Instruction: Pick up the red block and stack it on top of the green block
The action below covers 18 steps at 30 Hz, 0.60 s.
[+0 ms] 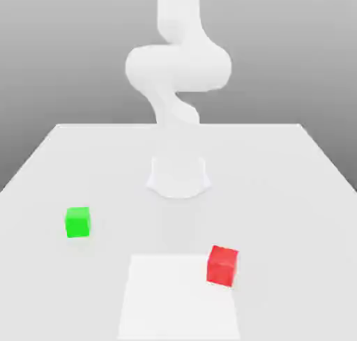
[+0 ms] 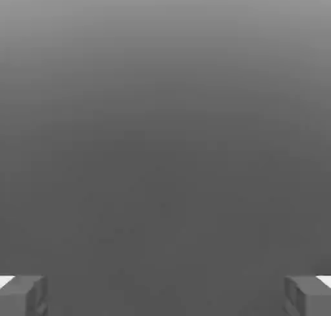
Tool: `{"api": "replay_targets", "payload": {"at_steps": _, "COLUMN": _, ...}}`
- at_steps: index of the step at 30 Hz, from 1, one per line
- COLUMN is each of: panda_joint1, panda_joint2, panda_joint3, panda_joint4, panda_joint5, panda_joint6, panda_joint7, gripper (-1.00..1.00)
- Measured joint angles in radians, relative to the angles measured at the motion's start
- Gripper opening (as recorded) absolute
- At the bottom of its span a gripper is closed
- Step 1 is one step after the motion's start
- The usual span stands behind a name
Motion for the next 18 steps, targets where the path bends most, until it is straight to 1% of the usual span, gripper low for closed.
{"api": "replay_targets", "payload": {"at_steps": 5, "panda_joint1": 0.125, "panda_joint2": 0.179, "panda_joint3": -0.079, "panda_joint4": -0.115, "panda_joint5": 0.042, "panda_joint6": 0.110, "panda_joint7": -0.257, "gripper": 0.00}}
{"api": "replay_targets", "payload": {"at_steps": 10, "panda_joint1": 0.231, "panda_joint2": 0.349, "panda_joint3": -0.127, "panda_joint4": -0.225, "panda_joint5": 0.071, "panda_joint6": 0.214, "panda_joint7": -0.493, "gripper": 0.00}}
{"api": "replay_targets", "payload": {"at_steps": 15, "panda_joint1": 0.308, "panda_joint2": 0.514, "panda_joint3": -0.142, "panda_joint4": -0.334, "panda_joint5": 0.077, "panda_joint6": 0.318, "panda_joint7": -0.710, "gripper": 0.00}}
{"api": "replay_targets", "payload": {"at_steps": 18, "panda_joint1": 0.329, "panda_joint2": 0.607, "panda_joint3": -0.133, "panda_joint4": -0.400, "panda_joint5": 0.048, "panda_joint6": 0.382, "panda_joint7": -0.817, "gripper": 0.00}}
